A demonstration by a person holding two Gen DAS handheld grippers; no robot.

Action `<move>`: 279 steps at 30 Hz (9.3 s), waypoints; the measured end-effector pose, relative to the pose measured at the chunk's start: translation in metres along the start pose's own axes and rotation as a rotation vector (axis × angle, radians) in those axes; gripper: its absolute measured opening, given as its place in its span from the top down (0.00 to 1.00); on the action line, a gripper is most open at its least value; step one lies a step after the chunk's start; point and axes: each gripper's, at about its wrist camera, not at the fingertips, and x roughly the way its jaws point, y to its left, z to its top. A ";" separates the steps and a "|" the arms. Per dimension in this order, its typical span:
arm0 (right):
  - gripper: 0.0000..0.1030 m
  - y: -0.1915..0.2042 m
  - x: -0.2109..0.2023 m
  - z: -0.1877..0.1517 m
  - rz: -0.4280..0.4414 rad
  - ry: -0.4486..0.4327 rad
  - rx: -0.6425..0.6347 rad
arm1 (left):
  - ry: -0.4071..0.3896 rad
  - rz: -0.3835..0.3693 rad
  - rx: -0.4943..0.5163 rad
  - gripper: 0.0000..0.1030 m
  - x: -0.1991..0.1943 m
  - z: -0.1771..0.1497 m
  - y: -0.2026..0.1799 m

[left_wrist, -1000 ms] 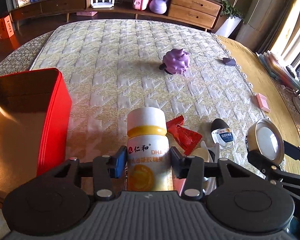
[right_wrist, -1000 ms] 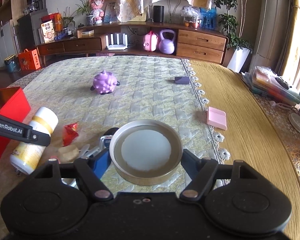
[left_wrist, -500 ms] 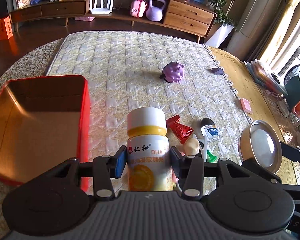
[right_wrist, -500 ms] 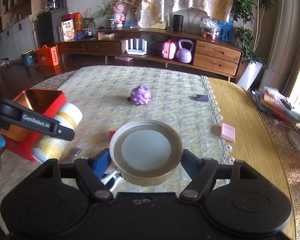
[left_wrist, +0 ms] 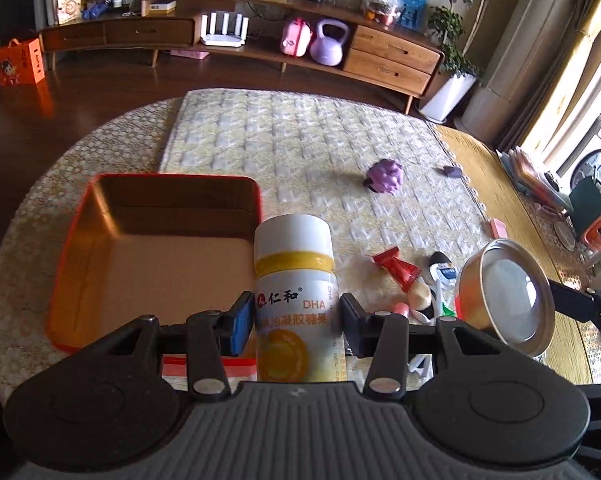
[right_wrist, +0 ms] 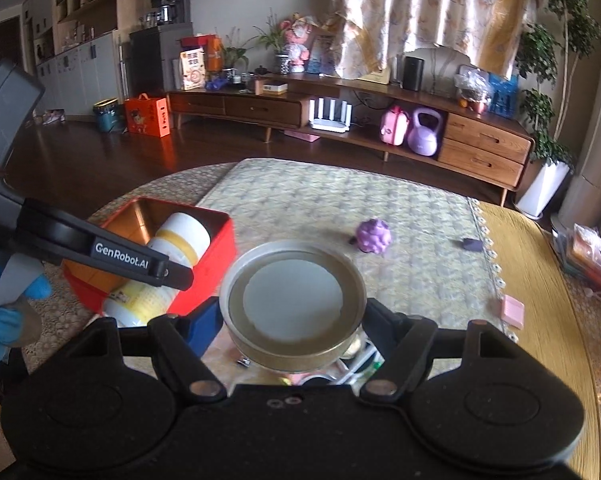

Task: Organize rigid objects
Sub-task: 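Carry bottle with left tool into red tin box while right tool carries lid there, then open left tool to set bottle upright in box while right tool releases lid, then withdraw both tools from the red box back over the mat, then grasp silver nail clipper with left tool while right tool grasps pink block, then carry clipper with left tool to red box while right tool carries pink block there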

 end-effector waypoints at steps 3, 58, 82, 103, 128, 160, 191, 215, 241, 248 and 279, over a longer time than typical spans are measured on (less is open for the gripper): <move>0.27 0.017 0.005 0.007 0.017 0.001 -0.020 | -0.011 0.010 -0.009 0.56 -0.008 0.004 0.016; 0.27 0.157 0.197 0.028 0.128 0.220 -0.346 | 0.146 0.172 0.036 0.56 0.125 0.064 0.127; 0.13 0.129 0.140 0.040 0.169 0.149 -0.191 | 0.071 0.160 0.031 0.49 0.074 0.057 0.106; 0.01 0.066 0.032 0.017 0.165 0.040 -0.009 | -0.054 0.095 0.103 0.34 -0.009 0.025 0.050; 0.00 -0.047 -0.038 -0.041 0.007 -0.041 0.139 | -0.176 0.026 0.153 0.19 -0.022 -0.041 -0.040; 0.01 -0.179 0.022 -0.072 -0.147 0.061 0.273 | -0.055 0.091 0.186 0.20 0.104 -0.075 -0.080; 0.31 -0.272 0.167 -0.057 -0.346 0.159 0.405 | -0.034 0.073 0.209 0.81 0.118 -0.069 -0.075; 0.62 -0.247 0.114 -0.062 -0.284 0.083 0.386 | 0.004 0.043 0.162 0.89 0.113 -0.067 -0.071; 0.62 -0.090 0.010 -0.040 -0.002 0.055 0.155 | -0.034 -0.048 0.041 0.90 0.036 -0.042 -0.025; 0.62 -0.056 0.003 -0.026 0.042 0.044 0.109 | -0.066 -0.065 0.018 0.90 0.007 -0.032 -0.001; 0.62 0.095 0.119 0.054 0.132 0.096 -0.078 | -0.071 0.112 -0.065 0.90 0.026 -0.013 0.135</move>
